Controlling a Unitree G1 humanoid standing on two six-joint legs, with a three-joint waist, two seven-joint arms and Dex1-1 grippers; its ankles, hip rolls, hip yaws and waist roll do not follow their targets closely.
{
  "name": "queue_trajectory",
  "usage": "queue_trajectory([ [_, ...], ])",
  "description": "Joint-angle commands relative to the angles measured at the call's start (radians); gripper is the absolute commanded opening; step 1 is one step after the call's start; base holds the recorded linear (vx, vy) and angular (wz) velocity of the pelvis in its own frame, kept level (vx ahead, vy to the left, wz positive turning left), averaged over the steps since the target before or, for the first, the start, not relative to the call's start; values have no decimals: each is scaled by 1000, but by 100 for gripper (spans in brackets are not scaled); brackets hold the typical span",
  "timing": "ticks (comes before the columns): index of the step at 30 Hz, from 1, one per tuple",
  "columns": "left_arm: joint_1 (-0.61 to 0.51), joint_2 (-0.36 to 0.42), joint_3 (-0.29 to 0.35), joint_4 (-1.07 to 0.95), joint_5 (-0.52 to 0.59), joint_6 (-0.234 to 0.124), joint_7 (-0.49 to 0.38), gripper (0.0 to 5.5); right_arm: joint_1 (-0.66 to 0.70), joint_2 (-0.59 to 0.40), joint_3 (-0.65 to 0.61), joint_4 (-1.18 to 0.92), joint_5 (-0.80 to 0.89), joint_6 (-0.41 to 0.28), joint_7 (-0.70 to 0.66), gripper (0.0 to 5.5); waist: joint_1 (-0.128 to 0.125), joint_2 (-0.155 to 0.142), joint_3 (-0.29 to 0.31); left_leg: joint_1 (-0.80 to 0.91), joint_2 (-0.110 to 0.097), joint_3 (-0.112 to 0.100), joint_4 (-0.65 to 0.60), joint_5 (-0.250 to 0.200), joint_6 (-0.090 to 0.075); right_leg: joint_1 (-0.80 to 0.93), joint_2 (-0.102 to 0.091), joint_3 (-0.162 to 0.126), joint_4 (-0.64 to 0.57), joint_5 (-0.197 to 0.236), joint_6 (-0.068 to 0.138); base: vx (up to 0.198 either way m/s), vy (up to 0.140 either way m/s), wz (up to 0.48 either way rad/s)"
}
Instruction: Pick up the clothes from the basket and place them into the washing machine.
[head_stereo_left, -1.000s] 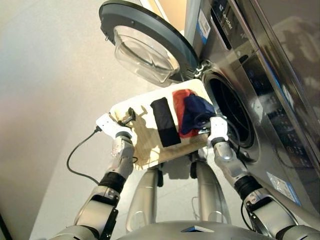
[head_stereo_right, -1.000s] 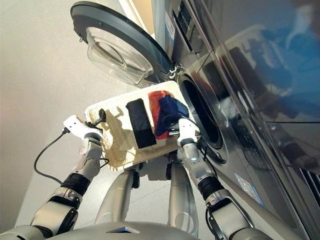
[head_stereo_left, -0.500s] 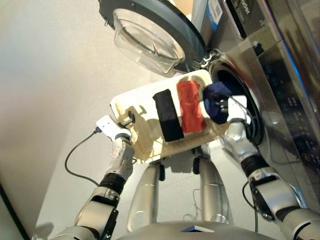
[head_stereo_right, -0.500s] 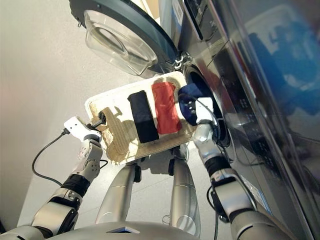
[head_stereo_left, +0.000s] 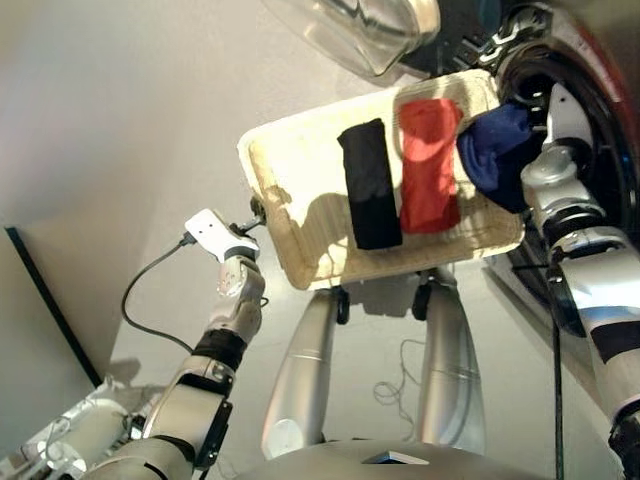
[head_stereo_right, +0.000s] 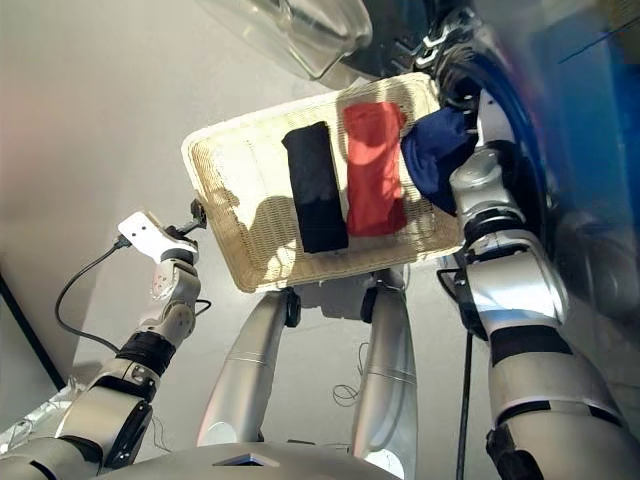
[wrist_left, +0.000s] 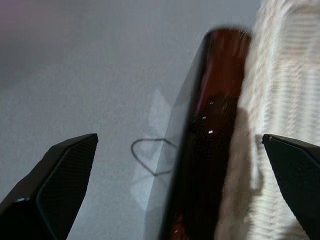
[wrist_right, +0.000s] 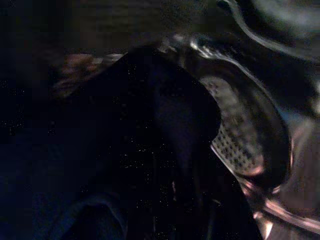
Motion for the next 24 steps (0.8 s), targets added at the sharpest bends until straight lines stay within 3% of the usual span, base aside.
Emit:
queue_trajectory([
  [1, 28, 56, 23, -50, 7, -28, 52, 550, -42, -127, -50, -14, 154, -86, -191, 0, -7, 23, -12, -45, -15, -9, 131, -133, 48, 9, 39, 17, 75, -68, 11, 0, 0, 0],
  [5, 65, 53, 14, -75, 9, -38, 61, 550, 18, -159, -113, -89, 175, -129, -283, 0, -9, 23, -30, -78, -22, -7, 182, -159, 52, -24, 45, 18, 118, -93, 3, 0, 0, 0],
  [11, 68, 52, 17, -37, 12, -53, 54, 550, 70, -113, -103, -148, 129, -148, -242, 0, -13, 5, -68, -64, -15, 1, 155, -164, 59, -13, 46, 19, 79, -75, 5, 0, 0, 0],
  [12, 65, 54, 20, -27, 10, -54, 50, 550, 78, -96, -99, -153, 143, -158, -195, 177, -14, 3, -72, -57, -14, 1, 147, -161, 59, -7, 45, 19, 70, -72, 6, 0, 0, 0],
  [13, 59, 55, 25, -17, 7, -53, 44, 550, 91, -86, -86, -157, 165, -165, -135, 550, -17, -1, -75, -49, -12, 2, 137, -159, 59, 1, 44, 19, 57, -69, 6, 0, 0, 0],
  [15, 55, 53, 27, -12, 5, -55, 34, 550, 98, -67, -71, -167, 163, -170, -114, 550, -19, -5, -76, -34, -10, 3, 118, -152, 58, 17, 42, 19, 39, -62, 7, 0, 0, 0],
  [16, 47, 59, 31, 1, 13, -50, 15, 550, 128, -43, -44, -173, 182, -180, -17, 550, -22, -11, -81, -13, -6, 3, 87, -145, 56, 39, 39, 17, 11, -51, 9, 0, 0, 0],
  [24, 14, 64, -1, 37, 77, -35, -40, 550, 229, 92, -28, -311, 235, -249, 135, 550, -40, -31, -77, 113, -5, 6, -68, -85, 39, 168, 31, 5, -137, 4, 22, 0, 0, 0],
])
